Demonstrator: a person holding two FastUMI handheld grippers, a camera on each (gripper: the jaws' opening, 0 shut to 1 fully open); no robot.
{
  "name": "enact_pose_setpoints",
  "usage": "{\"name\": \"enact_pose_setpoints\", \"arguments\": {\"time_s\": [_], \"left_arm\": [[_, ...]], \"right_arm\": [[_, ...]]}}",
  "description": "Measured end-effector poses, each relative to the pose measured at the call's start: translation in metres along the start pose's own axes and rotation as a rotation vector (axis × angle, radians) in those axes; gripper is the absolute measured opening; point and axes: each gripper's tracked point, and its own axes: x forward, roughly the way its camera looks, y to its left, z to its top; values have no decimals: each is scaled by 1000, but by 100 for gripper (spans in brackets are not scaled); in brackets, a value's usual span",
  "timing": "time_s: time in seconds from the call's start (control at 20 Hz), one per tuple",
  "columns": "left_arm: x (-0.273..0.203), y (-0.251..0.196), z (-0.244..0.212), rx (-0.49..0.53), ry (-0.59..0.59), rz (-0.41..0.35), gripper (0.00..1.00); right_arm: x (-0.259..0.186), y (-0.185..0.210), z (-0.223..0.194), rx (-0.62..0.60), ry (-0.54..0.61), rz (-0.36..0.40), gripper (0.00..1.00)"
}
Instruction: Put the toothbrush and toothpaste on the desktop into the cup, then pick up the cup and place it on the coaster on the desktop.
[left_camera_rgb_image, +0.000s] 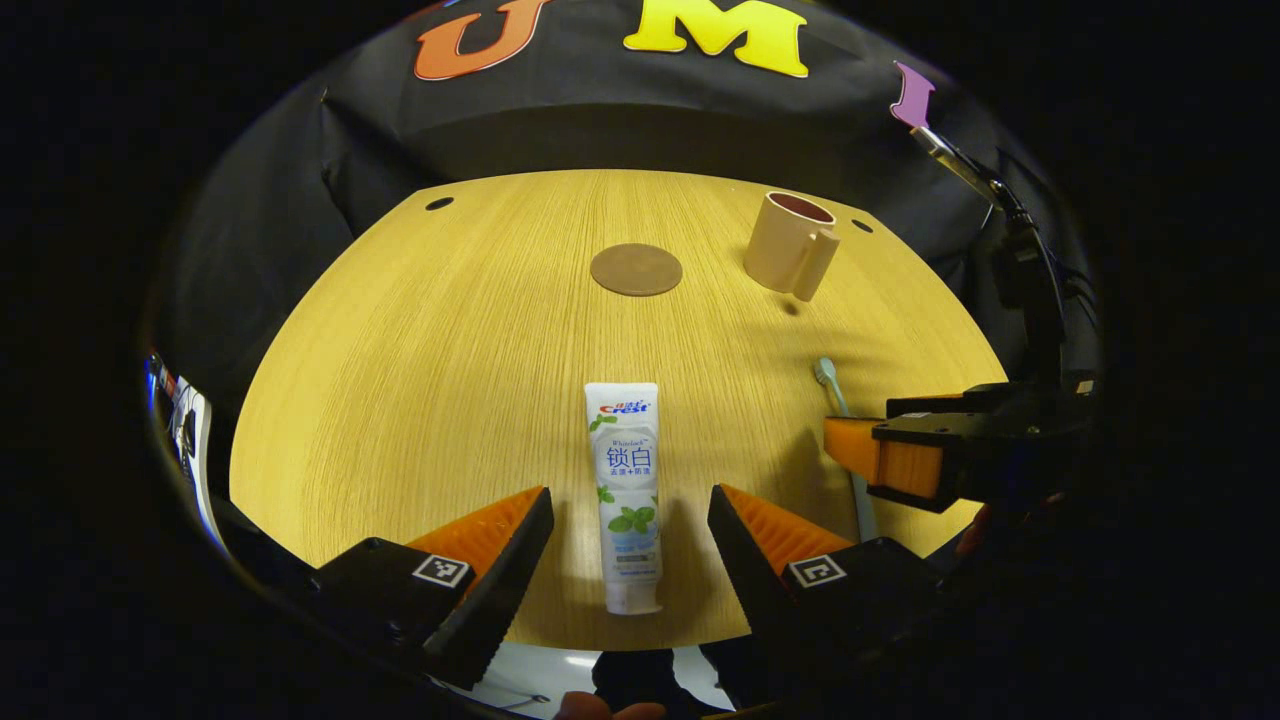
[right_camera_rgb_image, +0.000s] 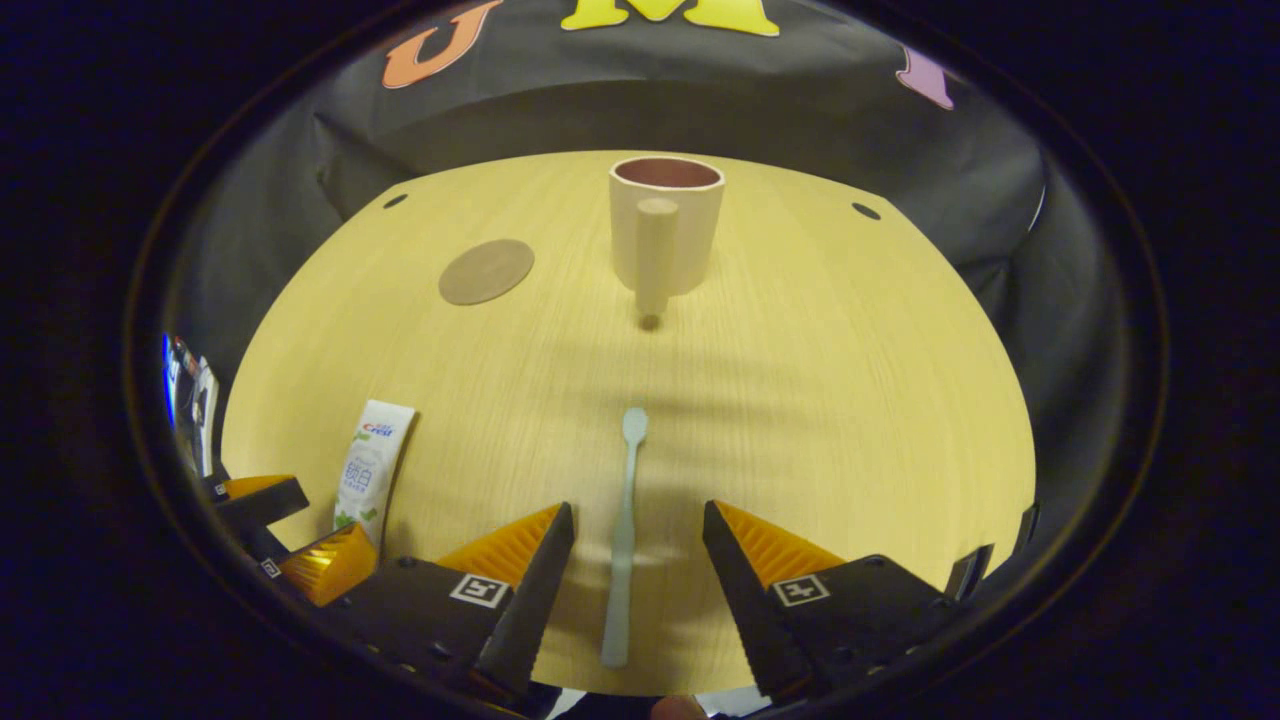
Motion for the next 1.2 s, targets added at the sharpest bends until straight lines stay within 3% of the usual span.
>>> {"name": "enact_pose_setpoints", "arguments": {"time_s": [0.15, 0.2, 0.3, 0.35, 0.4, 0.5, 0.55, 0.8, 0.85, 0.9, 0.95, 1.0, 1.05, 1.1, 1.2], "left_arm": [[1, 1, -3, -15, 11, 1, 100], [4, 2, -4, -13, 15, 6, 99], [16, -1, -6, -19, 34, 9, 99], [18, -2, -8, -22, 43, 9, 99], [20, -3, -11, -23, 54, 12, 99], [27, -5, -19, -29, 87, 15, 100], [23, -3, -18, -16, 76, 31, 98], [28, -3, -19, -4, 98, 65, 82], [28, -2, -19, -5, 103, 72, 63], [29, -1, -18, -12, 109, 73, 57], [28, -1, -17, -9, 114, 71, 45], [31, -1, -17, 3, 117, 68, 44], [32, -3, -15, 15, 118, 65, 36], [36, -3, -15, 22, 119, 62, 39], [33, -6, -16, 10, 126, 51, 35]], "right_arm": [[7, 5, -4, -4, 32, 16, 63], [9, 9, -8, 4, 57, 41, 46], [13, 10, -4, 26, 63, 55, 39], [10, 9, -4, 39, 60, 58, 41], [10, 9, -3, 45, 70, 59, 20], [3, 8, 3, 38, 68, 55, 18], [11, 10, -3, 38, 76, 60, 6], [11, 10, 0, 51, 77, 68, 0], [12, 11, 0, 48, 78, 68, 0], [12, 10, 1, 47, 73, 68, 0], [10, 11, 0, 50, 71, 71, 0], [9, 12, 0, 57, 70, 79, 0], [8, 11, 1, 63, 66, 84, 0], [6, 10, 3, 68, 58, 87, 0], [2, 7, 6, 74, 44, 88, 1]]}}
